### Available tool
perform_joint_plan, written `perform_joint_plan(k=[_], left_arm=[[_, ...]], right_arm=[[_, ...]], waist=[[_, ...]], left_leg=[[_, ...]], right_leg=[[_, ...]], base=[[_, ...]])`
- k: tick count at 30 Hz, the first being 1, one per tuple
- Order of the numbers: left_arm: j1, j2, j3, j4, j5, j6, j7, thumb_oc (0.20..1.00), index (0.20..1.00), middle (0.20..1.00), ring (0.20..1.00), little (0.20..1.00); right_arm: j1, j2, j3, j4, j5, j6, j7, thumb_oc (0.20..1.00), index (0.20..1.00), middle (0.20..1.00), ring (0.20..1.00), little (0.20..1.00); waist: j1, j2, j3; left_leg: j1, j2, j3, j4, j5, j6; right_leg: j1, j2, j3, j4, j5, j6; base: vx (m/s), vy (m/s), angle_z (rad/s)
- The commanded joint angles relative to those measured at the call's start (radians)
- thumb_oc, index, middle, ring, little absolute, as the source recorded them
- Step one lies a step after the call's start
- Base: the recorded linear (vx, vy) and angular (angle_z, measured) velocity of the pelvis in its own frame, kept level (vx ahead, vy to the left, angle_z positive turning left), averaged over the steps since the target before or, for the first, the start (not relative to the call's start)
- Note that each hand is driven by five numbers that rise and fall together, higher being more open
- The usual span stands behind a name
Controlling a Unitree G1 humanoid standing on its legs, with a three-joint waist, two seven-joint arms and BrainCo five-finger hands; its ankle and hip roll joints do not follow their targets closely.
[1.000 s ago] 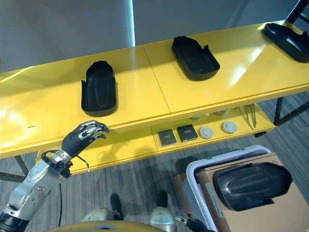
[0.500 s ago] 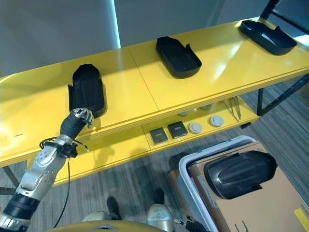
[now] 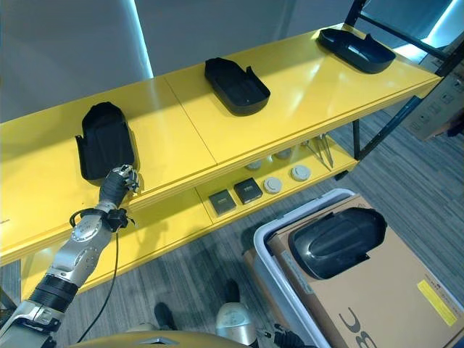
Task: Move parts from the plastic box to the shelf.
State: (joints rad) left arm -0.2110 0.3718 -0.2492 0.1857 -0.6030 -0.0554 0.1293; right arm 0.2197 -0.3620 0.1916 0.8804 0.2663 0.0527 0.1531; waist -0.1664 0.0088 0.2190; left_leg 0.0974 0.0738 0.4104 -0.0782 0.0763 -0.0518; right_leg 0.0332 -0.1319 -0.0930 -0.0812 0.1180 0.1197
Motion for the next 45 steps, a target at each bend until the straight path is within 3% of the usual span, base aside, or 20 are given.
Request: perform_joint_plan(k=[1, 12, 22, 23, 24, 29, 31, 32, 34, 35, 38, 41, 43, 44, 45], left_arm=[[-0.091, 0.005, 0.005, 0.049, 0.065, -0.059, 0.023, 0.200, 0.200, 0.200, 0.200, 0.200], [-0.216, 0.016, 0.045, 0.352, 0.082, -0.072, 0.141, 0.200, 0.200, 0.200, 0.200, 0.200], [-0.262, -0.006, 0.035, 0.380, 0.083, -0.085, 0.121, 0.200, 0.200, 0.200, 0.200, 0.200], [-0.257, -0.007, 0.030, 0.362, 0.085, -0.099, 0.097, 0.693, 0.693, 0.693, 0.693, 0.693], [-0.251, -0.009, 0.027, 0.345, 0.083, -0.106, 0.085, 1.000, 1.000, 1.000, 1.000, 1.000], [-0.212, 0.006, 0.019, 0.191, 0.097, -0.132, 0.042, 1.000, 1.000, 1.000, 1.000, 1.000], [-0.153, 0.030, 0.032, 0.037, 0.086, -0.128, -0.007, 1.000, 1.000, 1.000, 1.000, 1.000], [-0.032, 0.054, 0.060, -0.179, 0.061, -0.108, -0.125, 1.000, 1.000, 1.000, 1.000, 1.000], [0.040, 0.060, 0.082, -0.268, 0.040, -0.090, -0.183, 1.000, 1.000, 1.000, 1.000, 1.000], [0.128, 0.068, 0.114, -0.337, 0.042, -0.058, -0.236, 1.000, 1.000, 1.000, 1.000, 1.000], [0.224, 0.089, 0.125, -0.344, -0.030, -0.008, -0.282, 1.000, 1.000, 1.000, 1.000, 1.000], [0.253, 0.103, 0.107, -0.278, 0.006, -0.024, -0.307, 1.000, 1.000, 1.000, 1.000, 1.000], [0.298, 0.110, 0.095, -0.256, 0.035, -0.031, -0.331, 1.000, 1.000, 1.000, 1.000, 1.000], [0.329, 0.112, 0.092, -0.254, 0.018, -0.032, -0.324, 1.000, 1.000, 1.000, 1.000, 1.000], [0.340, 0.115, 0.093, -0.254, 0.030, -0.039, -0.323, 1.000, 1.000, 1.000, 1.000, 1.000]], right_arm=[[0.003, -0.015, 0.018, 0.004, -0.040, 0.000, 0.012, 1.000, 1.000, 1.000, 1.000, 1.000], [-0.003, -0.037, 0.045, 0.007, -0.063, 0.004, 0.027, 1.000, 1.000, 1.000, 1.000, 1.000], [-0.011, -0.034, 0.060, 0.017, -0.062, 0.000, 0.027, 1.000, 1.000, 1.000, 1.000, 1.000], [-0.013, -0.033, 0.059, 0.017, -0.061, -0.004, 0.027, 1.000, 1.000, 1.000, 1.000, 1.000], [-0.016, -0.032, 0.057, 0.019, -0.060, -0.004, 0.027, 1.000, 1.000, 1.000, 1.000, 1.000], [-0.019, -0.022, 0.036, 0.028, -0.058, -0.011, 0.024, 1.000, 1.000, 1.000, 1.000, 1.000], [-0.021, -0.016, 0.020, 0.031, -0.053, -0.007, 0.022, 1.000, 1.000, 1.000, 1.000, 1.000], [-0.030, -0.009, -0.007, 0.039, -0.027, 0.010, -0.002, 1.000, 1.000, 1.000, 1.000, 1.000], [-0.045, -0.015, -0.010, 0.038, -0.016, 0.024, -0.012, 1.000, 1.000, 1.000, 1.000, 1.000], [-0.067, -0.018, -0.013, 0.039, -0.004, 0.038, -0.032, 1.000, 1.000, 1.000, 1.000, 1.000], [-0.049, -0.024, -0.064, 0.018, 0.047, 0.049, -0.060, 1.000, 1.000, 1.000, 1.000, 1.000], [-0.025, 0.001, -0.083, -0.005, 0.054, 0.061, -0.092, 1.000, 1.000, 1.000, 1.000, 1.000], [-0.019, 0.025, -0.088, 0.004, 0.024, 0.056, -0.098, 1.000, 1.000, 1.000, 1.000, 1.000], [-0.016, 0.041, -0.094, 0.029, -0.006, 0.026, -0.094, 1.000, 1.000, 1.000, 1.000, 1.000], [-0.015, 0.044, -0.095, 0.040, -0.017, 0.017, -0.090, 1.000, 1.000, 1.000, 1.000, 1.000]], waist=[[0.006, -0.018, -0.003], [-0.023, -0.017, -0.016], [-0.029, -0.018, -0.014], [-0.029, -0.018, -0.010], [-0.027, -0.018, -0.009], [-0.015, -0.015, -0.005], [0.004, -0.014, -0.006], [0.053, -0.016, -0.006], [0.096, -0.020, -0.003], [0.147, -0.024, -0.003], [0.154, -0.026, -0.005], [0.148, -0.028, 0.001], [0.159, -0.027, 0.003], [0.172, -0.025, 0.008], [0.177, -0.028, 0.004]], left_leg=[[-0.027, 0.111, -0.050, 0.111, -0.053, -0.042], [-0.010, 0.117, -0.034, 0.114, -0.055, -0.044], [-0.006, 0.117, -0.034, 0.110, -0.056, -0.044], [-0.007, 0.117, -0.035, 0.108, -0.056, -0.044], [-0.007, 0.117, -0.036, 0.108, -0.055, -0.045], [-0.008, 0.116, -0.043, 0.105, -0.057, -0.042], [-0.008, 0.114, -0.069, 0.101, -0.060, -0.042], [-0.027, 0.088, -0.162, 0.138, -0.093, -0.034], [-0.050, 0.033, -0.272, 0.180, -0.131, -0.018], [-0.070, -0.049, -0.403, 0.218, -0.181, 0.013], [-0.078, -0.094, -0.387, 0.257, -0.208, 0.042], [-0.067, -0.114, -0.360, 0.260, -0.225, 0.059], [-0.051, -0.115, -0.305, 0.244, -0.233, 0.064], [-0.031, -0.112, -0.246, 0.230, -0.243, 0.067], [-0.031, -0.114, -0.220, 0.225, -0.240, 0.068]], right_leg=[[-0.022, -0.077, 0.011, 0.062, -0.019, 0.078], [-0.016, -0.079, 0.022, 0.073, -0.031, 0.082], [-0.016, -0.077, 0.029, 0.077, -0.036, 0.081], [-0.017, -0.077, 0.029, 0.077, -0.036, 0.081], [-0.016, -0.077, 0.029, 0.076, -0.035, 0.080], [-0.012, -0.074, 0.026, 0.076, -0.039, 0.075], [-0.003, -0.070, 0.024, 0.071, -0.043, 0.069], [0.005, -0.061, 0.042, 0.060, -0.044, 0.057], [0.012, -0.053, 0.077, 0.052, -0.043, 0.054], [0.012, -0.046, 0.138, 0.047, -0.037, 0.055], [-0.010, -0.062, 0.173, 0.053, 0.003, 0.081], [-0.066, -0.094, 0.147, 0.062, 0.052, 0.112], [-0.123, -0.138, 0.040, 0.073, 0.089, 0.131], [-0.140, -0.166, -0.058, 0.079, 0.111, 0.138], [-0.148, -0.180, -0.091, 0.085, 0.117, 0.139]], base=[[0.00, 0.000, 0.00], [0.01, 0.004, 0.00], [0.01, -0.001, -0.02], [-0.04, -0.014, -0.02], [-0.04, -0.013, -0.03], [-0.04, -0.009, -0.02], [-0.09, 0.013, 0.01], [-0.15, 0.052, 0.01], [-0.14, 0.121, -0.33], [-0.14, 0.212, -1.02], [-0.13, 0.152, -1.61], [-0.10, 0.022, -0.85], [-0.17, 0.012, -1.07], [-0.17, 0.005, -1.38], [-0.15, -0.008, -1.28]])
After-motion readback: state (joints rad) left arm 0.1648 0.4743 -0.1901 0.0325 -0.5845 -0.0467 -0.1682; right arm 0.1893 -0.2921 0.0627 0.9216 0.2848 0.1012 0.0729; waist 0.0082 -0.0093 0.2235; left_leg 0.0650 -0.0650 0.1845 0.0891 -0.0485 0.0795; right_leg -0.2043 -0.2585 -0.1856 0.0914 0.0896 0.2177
